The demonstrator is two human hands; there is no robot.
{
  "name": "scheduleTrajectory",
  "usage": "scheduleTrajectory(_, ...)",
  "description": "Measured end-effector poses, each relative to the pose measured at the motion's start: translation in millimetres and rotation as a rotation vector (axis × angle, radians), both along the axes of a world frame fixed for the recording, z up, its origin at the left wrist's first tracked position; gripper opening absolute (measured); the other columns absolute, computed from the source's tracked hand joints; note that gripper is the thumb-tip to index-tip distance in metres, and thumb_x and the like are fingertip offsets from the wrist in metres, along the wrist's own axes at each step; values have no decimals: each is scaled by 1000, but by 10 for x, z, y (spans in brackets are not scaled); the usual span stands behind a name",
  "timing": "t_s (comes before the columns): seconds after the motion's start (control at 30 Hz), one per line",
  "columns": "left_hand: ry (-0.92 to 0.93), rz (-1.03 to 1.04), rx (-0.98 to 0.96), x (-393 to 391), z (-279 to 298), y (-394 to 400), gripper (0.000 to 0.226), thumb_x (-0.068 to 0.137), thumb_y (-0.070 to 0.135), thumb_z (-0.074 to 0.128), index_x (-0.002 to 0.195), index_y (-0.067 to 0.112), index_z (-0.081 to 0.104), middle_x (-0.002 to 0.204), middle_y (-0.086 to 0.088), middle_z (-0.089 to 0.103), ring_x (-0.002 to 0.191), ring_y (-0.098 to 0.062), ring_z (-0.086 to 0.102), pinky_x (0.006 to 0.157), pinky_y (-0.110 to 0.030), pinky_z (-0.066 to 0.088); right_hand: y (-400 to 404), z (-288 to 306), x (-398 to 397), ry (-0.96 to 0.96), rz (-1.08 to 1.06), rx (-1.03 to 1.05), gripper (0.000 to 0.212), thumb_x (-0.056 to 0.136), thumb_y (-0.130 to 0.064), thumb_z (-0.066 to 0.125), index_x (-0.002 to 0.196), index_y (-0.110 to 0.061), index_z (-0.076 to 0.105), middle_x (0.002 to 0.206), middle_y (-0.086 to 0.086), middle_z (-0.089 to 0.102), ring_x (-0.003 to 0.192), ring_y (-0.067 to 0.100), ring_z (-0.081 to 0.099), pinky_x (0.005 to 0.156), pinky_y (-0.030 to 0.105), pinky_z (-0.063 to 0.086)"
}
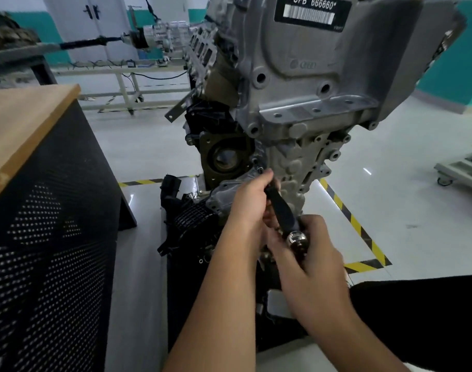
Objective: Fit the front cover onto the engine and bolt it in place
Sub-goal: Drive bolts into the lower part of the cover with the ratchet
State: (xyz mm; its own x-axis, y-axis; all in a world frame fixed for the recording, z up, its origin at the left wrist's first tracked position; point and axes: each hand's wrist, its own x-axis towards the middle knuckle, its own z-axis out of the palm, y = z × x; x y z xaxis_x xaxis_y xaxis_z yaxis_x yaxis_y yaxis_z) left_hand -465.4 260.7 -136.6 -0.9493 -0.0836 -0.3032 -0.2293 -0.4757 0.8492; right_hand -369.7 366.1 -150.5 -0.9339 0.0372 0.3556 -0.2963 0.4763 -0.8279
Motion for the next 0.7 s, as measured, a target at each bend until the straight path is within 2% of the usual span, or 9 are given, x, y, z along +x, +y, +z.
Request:
scheduleTrajectory(0.07,-27,33,-28,1,-8,38,45,98,40,60,58,20,56,51,3,46,38,-12,41,50,-26,22,315,-14,-137,376,-215,530,16,73,-27,63,89,-24,68,74,-5,66,76,31,61,82,45,42)
scheduleTrajectory(0.13,-35,87,-94,-2,-7,93,39,96,39,64,61,21,59,53,4,53,45,-14,51,56,-26,37,519,7,-249,491,-364,605,18,66,-15,74,83,-16,73,82,1,68,87,37,58,95,52,40)
scheduleTrajectory(0.23,22,168,-112,-21,-22,168,35,96,35,63,67,17,56,60,1,55,64,-21,57,70,-37,47,471,-78,-208,333,-217,452,32,67,-26,82,96,-18,71,89,-3,68,90,26,58,84,51,49)
scheduleTrajectory(0.33,110,183,-235,-39,-72,120,42,99,31,61,60,16,52,51,4,52,52,-16,54,56,-21,43,162,-157,-14,44,6,189,29,84,-56,70,106,-46,55,85,-24,67,81,1,60,69,37,51)
scheduleTrajectory(0.43,111,132,-281,-10,-72,31,44,98,38,62,60,19,53,56,2,54,54,-16,55,55,-22,43,7,-136,-71,-205,21,-361,21,82,-59,65,96,-47,55,84,-11,74,71,10,71,62,44,60)
scheduleTrajectory(0.5,111,119,-295,-10,-58,-19,45,100,38,60,61,17,52,51,8,54,47,-7,54,48,-14,41,-69,-116,-114,-280,67,-565,12,87,-49,67,93,-43,58,73,-1,73,60,16,69,57,42,57)
scheduleTrajectory(0.57,112,128,-313,-15,-27,-44,47,101,38,59,59,17,51,47,9,49,44,-8,49,42,-13,37,-133,-131,-94,-195,99,-439,18,85,-55,63,98,-47,55,75,-9,71,61,7,66,58,33,52)
scheduleTrajectory(0.63,94,111,-341,-15,-3,-35,47,101,40,60,60,17,54,49,8,52,47,-9,50,47,-16,41,-95,-203,-101,23,112,-62,26,90,-59,58,112,-52,47,86,-20,70,76,3,68,61,17,48)
scheduleTrajectory(0.7,55,82,-228,9,-10,-33,44,101,44,59,68,15,61,55,2,58,43,-13,50,47,-21,43,41,-254,-195,232,62,251,38,96,-52,52,132,-38,46,88,-14,72,73,10,68,57,21,46)
